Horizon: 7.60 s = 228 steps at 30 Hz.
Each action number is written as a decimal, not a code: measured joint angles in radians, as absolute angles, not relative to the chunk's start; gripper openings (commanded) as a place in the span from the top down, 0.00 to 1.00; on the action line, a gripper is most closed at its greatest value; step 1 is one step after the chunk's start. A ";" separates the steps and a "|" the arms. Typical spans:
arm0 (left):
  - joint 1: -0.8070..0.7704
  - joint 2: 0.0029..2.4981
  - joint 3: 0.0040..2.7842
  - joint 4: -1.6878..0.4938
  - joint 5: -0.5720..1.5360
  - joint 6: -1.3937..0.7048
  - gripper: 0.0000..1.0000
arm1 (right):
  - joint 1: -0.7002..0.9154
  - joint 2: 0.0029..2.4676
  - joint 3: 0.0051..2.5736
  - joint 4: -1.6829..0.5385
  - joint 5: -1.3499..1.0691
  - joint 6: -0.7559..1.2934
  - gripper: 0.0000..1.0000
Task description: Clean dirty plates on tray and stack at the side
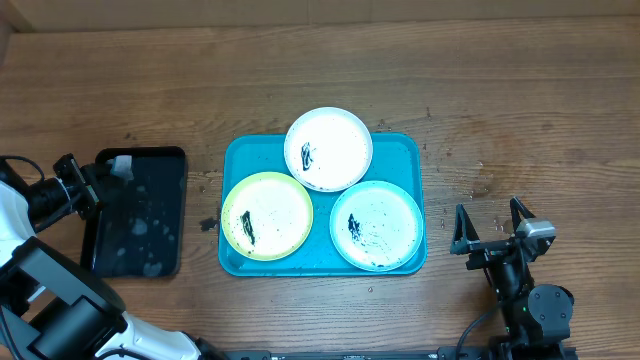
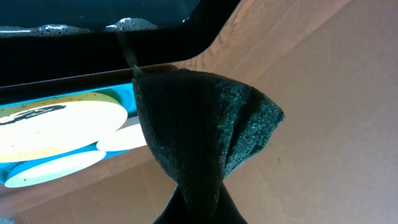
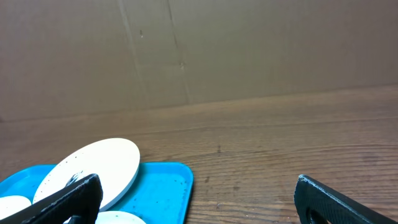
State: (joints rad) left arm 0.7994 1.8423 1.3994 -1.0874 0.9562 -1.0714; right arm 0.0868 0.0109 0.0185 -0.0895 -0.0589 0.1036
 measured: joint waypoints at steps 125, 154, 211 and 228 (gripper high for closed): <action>0.208 1.819 1.583 -1.542 0.534 -0.133 0.96 | 0.087 0.011 0.019 -0.089 -0.059 0.103 0.00; -0.332 1.820 1.198 -1.043 0.094 -0.493 0.09 | 0.087 0.011 0.019 -0.089 -0.059 0.104 0.00; 0.138 1.692 1.921 -1.477 0.022 -0.552 0.00 | 0.124 1.416 1.484 -0.986 -0.741 0.139 0.49; 0.138 1.692 1.921 -1.490 0.022 -0.552 0.00 | 0.673 1.835 1.484 -0.865 -0.055 0.426 0.68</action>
